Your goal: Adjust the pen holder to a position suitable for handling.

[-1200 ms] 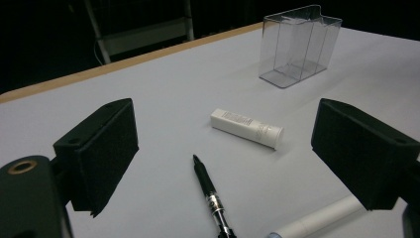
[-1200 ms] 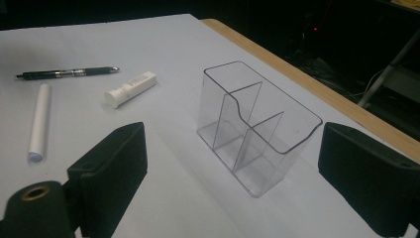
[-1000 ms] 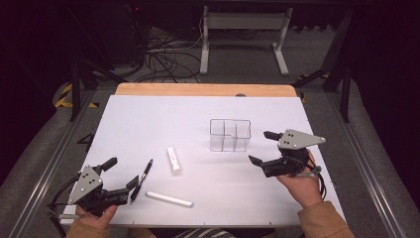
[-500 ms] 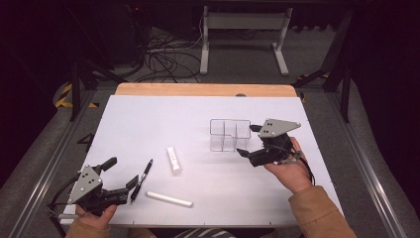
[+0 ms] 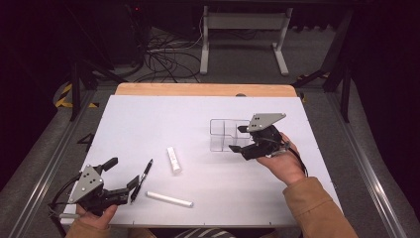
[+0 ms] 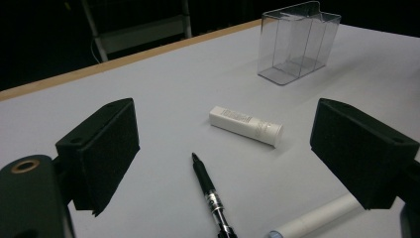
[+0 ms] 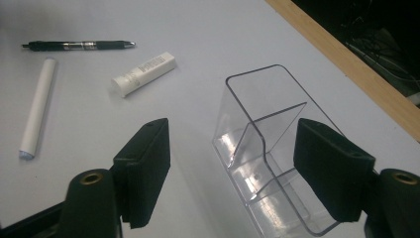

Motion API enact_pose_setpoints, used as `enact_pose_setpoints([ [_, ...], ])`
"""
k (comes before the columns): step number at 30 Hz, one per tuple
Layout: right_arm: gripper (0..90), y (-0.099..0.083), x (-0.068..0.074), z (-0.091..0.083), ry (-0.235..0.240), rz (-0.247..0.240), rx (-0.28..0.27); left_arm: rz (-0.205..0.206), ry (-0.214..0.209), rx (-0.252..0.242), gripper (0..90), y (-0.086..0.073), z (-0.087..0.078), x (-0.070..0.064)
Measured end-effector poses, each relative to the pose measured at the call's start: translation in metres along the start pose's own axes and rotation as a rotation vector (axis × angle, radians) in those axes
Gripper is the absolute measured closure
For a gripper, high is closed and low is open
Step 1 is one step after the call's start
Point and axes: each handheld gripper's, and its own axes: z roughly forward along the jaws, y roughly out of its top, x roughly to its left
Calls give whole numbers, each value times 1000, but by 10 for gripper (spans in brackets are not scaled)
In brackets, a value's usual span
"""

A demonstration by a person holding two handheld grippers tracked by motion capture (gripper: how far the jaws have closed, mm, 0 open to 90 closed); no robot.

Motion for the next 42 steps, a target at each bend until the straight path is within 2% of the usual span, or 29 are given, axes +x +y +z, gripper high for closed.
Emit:
enact_pose_setpoints([
  [2, 340, 2, -5, 5, 4, -5, 33, 0, 0, 1, 124, 0, 0, 0],
  [8, 423, 5, -9, 19, -27, -40, 107, 5, -3, 4, 125, 0, 1, 0],
  [9, 436, 5, -11, 24, -27, -51, 134, 5, -3, 4, 125, 0, 1, 0],
  [11, 446, 5, -11, 26, -29, -52, 145, 3, -4, 1, 125, 0, 1, 1],
  [17, 494, 5, -16, 40, -27, -107, 213, 5, -4, 5, 125, -1, 1, 1],
  [20, 521, 6, -20, 46, -16, -117, 243, 5, -4, 5, 125, -1, 1, 1],
  [25, 556, 6, -23, 55, 3, -96, 262, 5, -6, 6, 125, -1, 2, 1],
  [31, 563, 5, -28, 64, 70, -46, 287, 4, -7, 4, 125, -1, 1, 0],
  [33, 564, 5, -30, 67, 78, -31, 306, 5, -7, 6, 125, -1, 1, 0],
  [36, 566, 5, -30, 70, 81, -27, 318, 4, -9, 7, 125, -1, 2, 0],
  [42, 562, 6, -27, 80, 74, -49, 360, 6, -14, 9, 126, -1, 2, 0],
])
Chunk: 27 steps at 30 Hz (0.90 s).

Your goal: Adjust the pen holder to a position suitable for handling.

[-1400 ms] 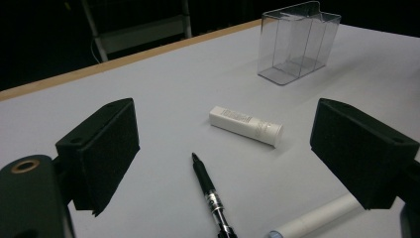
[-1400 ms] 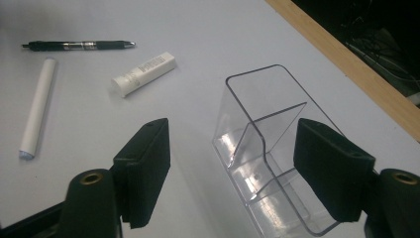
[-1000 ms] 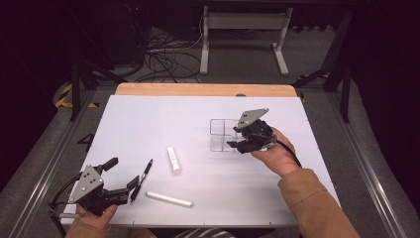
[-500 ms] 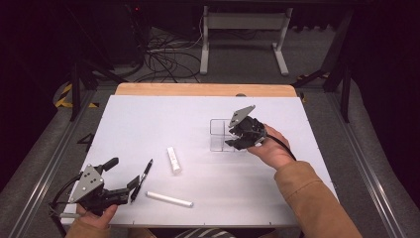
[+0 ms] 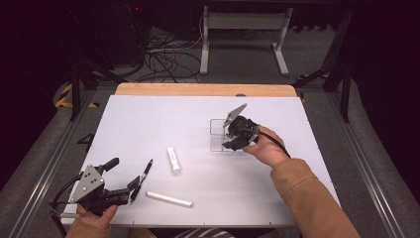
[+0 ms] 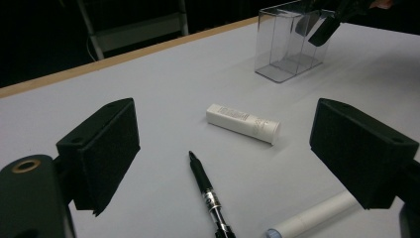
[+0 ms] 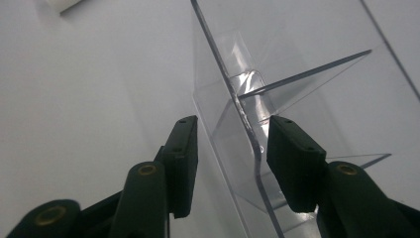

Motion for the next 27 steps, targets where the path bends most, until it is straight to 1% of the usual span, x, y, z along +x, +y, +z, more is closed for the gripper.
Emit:
enact_pose_setpoints([
  [4, 589, 1, 1, 5, 3, 2, 21, -4, 0, 0, 127, 0, 0, 0],
  [5, 595, 1, 1, 7, 2, -7, 21, -3, -1, 0, 127, 0, 0, 0],
  [6, 623, 2, 2, 8, 2, -4, 29, -4, -2, 0, 127, 0, 0, 0],
  [9, 637, 3, 2, 9, -5, -1, 34, -3, -3, -1, 127, 0, 0, 0],
  [13, 712, 2, 2, 8, -20, -13, 37, -5, -3, 0, 127, 0, 1, 0],
  [15, 719, 2, 2, 8, -20, -15, 35, -5, -3, 1, 127, 0, 1, 0],
  [20, 746, 2, 1, 5, 4, 3, 36, -3, -4, -2, 127, 0, 1, -1],
  [23, 775, 2, 2, 3, 14, -4, 34, -4, -4, -1, 127, 0, 0, -1],
  [24, 835, 2, 3, 1, 23, -12, 30, -4, -4, -2, 127, 0, 0, -1],
  [25, 835, 2, 3, 1, 23, -12, 30, -4, -4, 0, 127, 0, 0, -1],
  [26, 861, 3, 5, 0, 23, -16, 30, -2, -4, 0, 127, 0, 0, -1],
  [27, 852, 4, 8, -2, 21, -22, 32, -3, -3, -2, 127, 0, 1, -1],
])
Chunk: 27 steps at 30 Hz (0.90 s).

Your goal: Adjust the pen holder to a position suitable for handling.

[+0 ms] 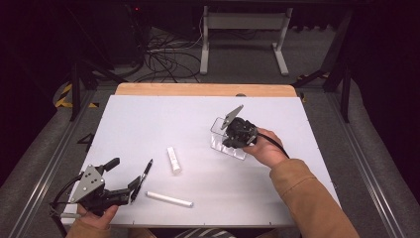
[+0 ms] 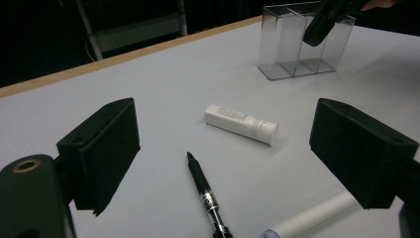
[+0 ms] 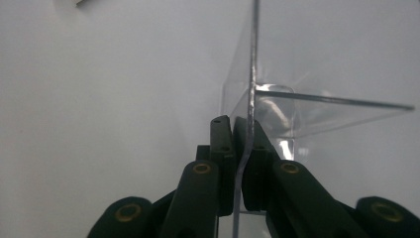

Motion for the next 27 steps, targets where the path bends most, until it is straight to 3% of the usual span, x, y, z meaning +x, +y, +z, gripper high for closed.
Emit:
enact_pose_setpoints([
  [4, 868, 1, 3, -2, 29, -25, -2, -1, -1, 1, 127, 0, 0, 0],
  [5, 867, 3, 8, -5, 23, -53, -9, 0, -1, 1, 127, 0, 0, 0],
  [11, 873, 12, 25, -13, 52, -102, -41, -1, -3, 3, 127, 0, 1, 0],
  [12, 873, 16, 32, -16, 61, -139, -52, 1, -2, 2, 127, 0, 1, 0],
  [18, 869, 23, 47, -16, 122, -221, -59, 3, -2, 1, 127, 0, 0, 0],
  [21, 868, 26, 56, -14, 151, -237, -45, 2, -1, 1, 127, 0, 0, 0],
  [27, 869, 31, 66, -9, 161, -269, -30, 5, -2, 2, 127, 0, 0, 0],
])
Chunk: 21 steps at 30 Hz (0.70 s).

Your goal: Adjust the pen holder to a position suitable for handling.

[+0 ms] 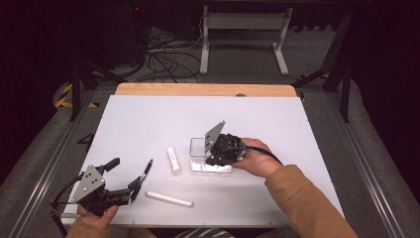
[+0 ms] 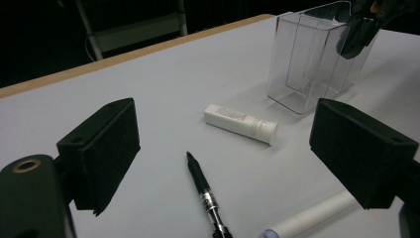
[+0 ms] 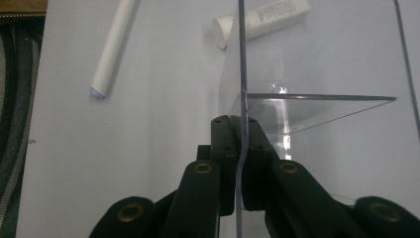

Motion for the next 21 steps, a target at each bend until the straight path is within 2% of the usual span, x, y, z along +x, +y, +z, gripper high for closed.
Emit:
enact_pose_setpoints([
  [10, 862, 10, 10, 11, 16, -40, 16, 2, 0, 2, 128, 0, 0, 0],
  [21, 863, 13, 10, 12, 7, -18, 13, 1, 0, 4, 127, 0, 0, 0],
])
